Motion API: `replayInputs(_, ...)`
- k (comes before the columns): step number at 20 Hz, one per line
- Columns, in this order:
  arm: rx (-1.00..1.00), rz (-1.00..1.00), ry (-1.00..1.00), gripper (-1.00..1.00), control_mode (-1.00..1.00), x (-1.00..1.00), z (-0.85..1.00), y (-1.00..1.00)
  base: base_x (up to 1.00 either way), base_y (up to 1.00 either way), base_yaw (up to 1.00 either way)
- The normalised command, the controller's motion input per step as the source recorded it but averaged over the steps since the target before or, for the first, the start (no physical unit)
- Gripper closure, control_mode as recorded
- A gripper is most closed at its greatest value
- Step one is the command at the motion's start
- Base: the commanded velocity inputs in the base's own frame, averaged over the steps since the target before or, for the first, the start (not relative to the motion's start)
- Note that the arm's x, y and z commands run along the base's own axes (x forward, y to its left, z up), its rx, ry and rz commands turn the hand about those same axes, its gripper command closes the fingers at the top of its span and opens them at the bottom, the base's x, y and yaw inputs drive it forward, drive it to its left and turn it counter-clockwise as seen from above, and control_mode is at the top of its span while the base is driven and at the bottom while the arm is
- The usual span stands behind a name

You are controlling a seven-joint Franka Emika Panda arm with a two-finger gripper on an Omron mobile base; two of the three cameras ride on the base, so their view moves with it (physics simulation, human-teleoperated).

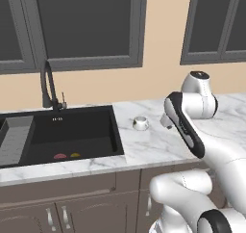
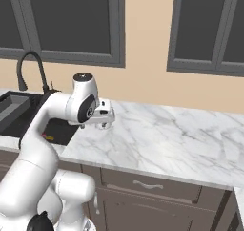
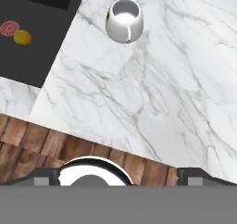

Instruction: Clear the mugs and bowl far away from the sink.

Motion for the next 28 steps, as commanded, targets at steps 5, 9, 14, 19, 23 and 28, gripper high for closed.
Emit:
replayInputs(5,0.00,0.12,0.02,-1.00,-1.00,0.73,-0.66,0.00,0.00,0.00,0.00)
replayInputs(9,0.00,0.12,0.00,-1.00,-1.00,0.89,-0.36,0.00,0.00,0.00,0.00)
replayInputs(14,0.00,0.04,0.00,-1.00,-1.00,0.69,-0.28,0.12,0.00,0.00,0.00)
replayInputs(19,0.00,0.00,0.06,-1.00,-1.00,0.53,-0.28,0.16,0.00,0.00,0.00)
replayInputs(23,0.00,0.00,0.05,-1.00,-1.00,0.31,-0.32,0.01,0.00,0.00,0.00)
replayInputs(28,0.00,-0.01,0.03,-1.00,-1.00,0.28,-0.30,0.01,0.00,0.00,0.00)
